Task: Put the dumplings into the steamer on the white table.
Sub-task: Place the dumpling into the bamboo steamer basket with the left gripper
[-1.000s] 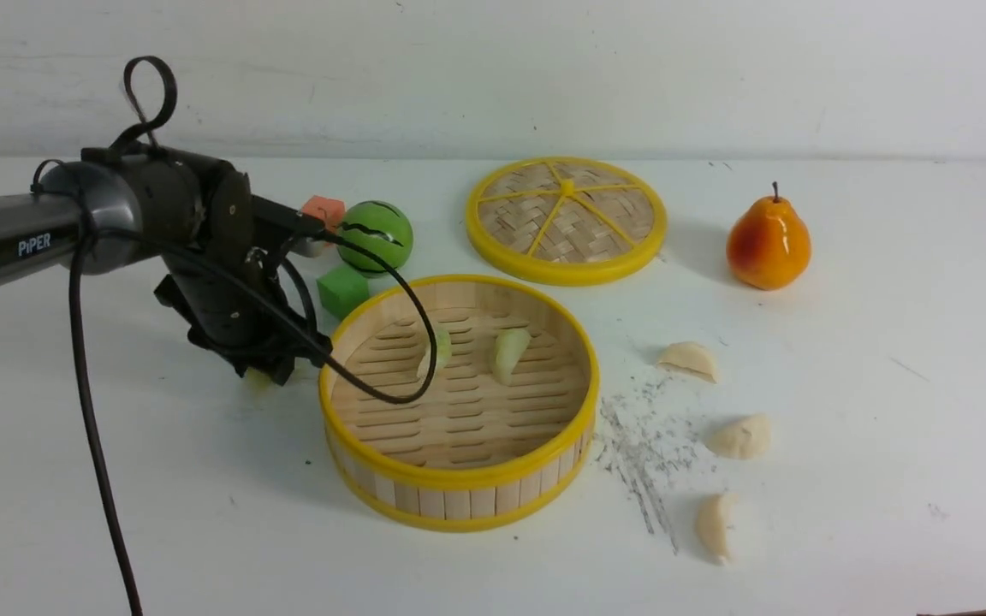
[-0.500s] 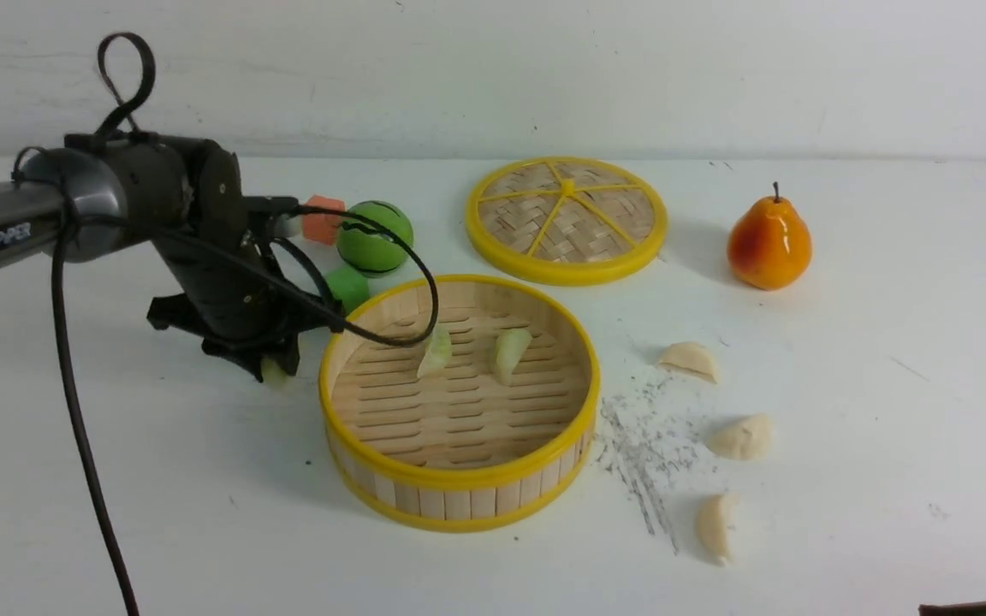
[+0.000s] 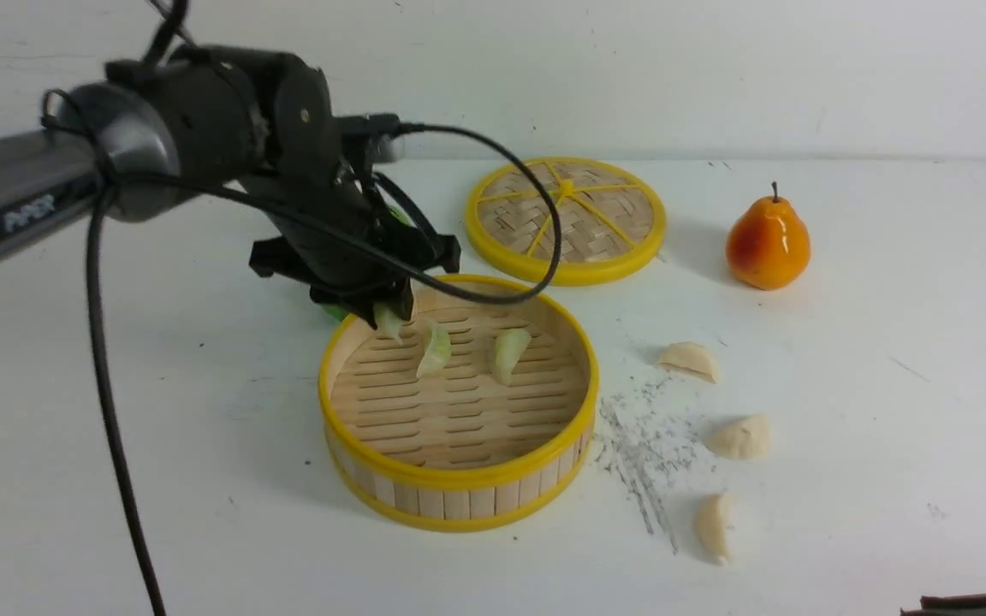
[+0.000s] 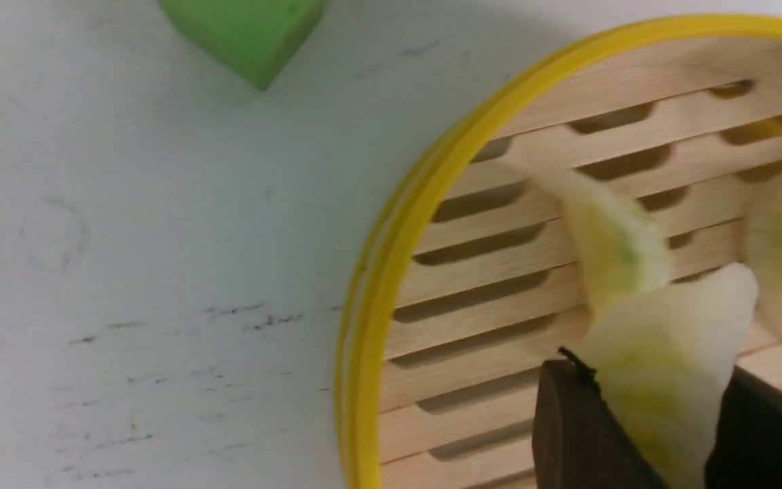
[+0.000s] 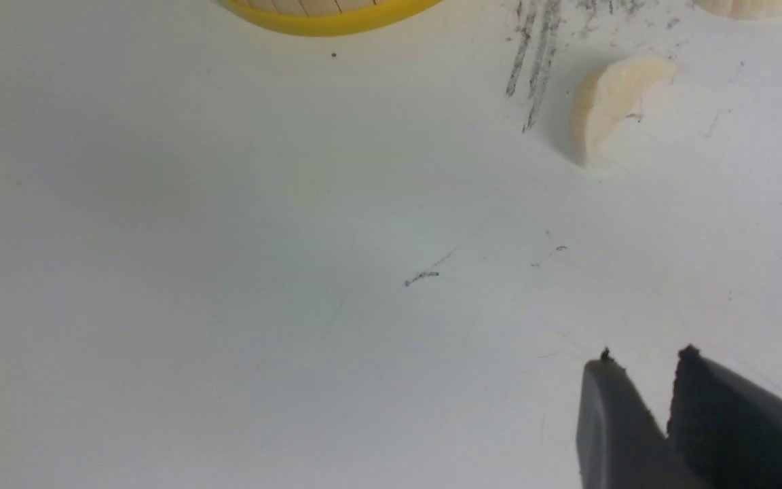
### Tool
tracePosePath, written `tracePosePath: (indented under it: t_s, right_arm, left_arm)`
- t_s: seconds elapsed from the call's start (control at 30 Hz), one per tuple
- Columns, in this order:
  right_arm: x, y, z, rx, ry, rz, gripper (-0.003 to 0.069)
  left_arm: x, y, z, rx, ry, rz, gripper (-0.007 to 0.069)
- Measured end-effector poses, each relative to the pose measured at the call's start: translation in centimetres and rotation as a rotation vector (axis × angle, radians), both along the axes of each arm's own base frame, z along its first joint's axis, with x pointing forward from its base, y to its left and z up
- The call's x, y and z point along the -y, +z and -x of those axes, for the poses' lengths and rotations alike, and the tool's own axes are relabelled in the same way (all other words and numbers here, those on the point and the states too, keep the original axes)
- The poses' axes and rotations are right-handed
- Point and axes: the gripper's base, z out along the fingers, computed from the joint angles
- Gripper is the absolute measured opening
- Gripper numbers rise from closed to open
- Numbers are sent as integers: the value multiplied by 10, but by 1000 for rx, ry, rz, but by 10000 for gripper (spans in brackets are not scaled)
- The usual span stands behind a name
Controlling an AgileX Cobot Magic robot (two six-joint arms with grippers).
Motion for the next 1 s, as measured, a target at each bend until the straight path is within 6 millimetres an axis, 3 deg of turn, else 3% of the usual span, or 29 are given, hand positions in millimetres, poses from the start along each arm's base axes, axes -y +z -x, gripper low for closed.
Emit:
tracePosePath:
  t_s: [0.17, 0.7, 0.87, 1.0]
  right_arm:
    - [0, 0, 0, 0, 0, -1, 144]
    - [-1, 0, 0, -3, -2, -13, 148]
    - [-1, 0, 0, -3, -2, -15, 149]
    - [-1, 0, 0, -4, -2, -15, 154]
  left_arm:
    - [-2, -21, -6, -43, 44, -26, 197]
    - [1, -45, -12, -67, 19, -47, 202]
    - [1, -42, -12, -58, -9, -51, 293]
    - [0, -20, -7, -24, -8, -30, 354]
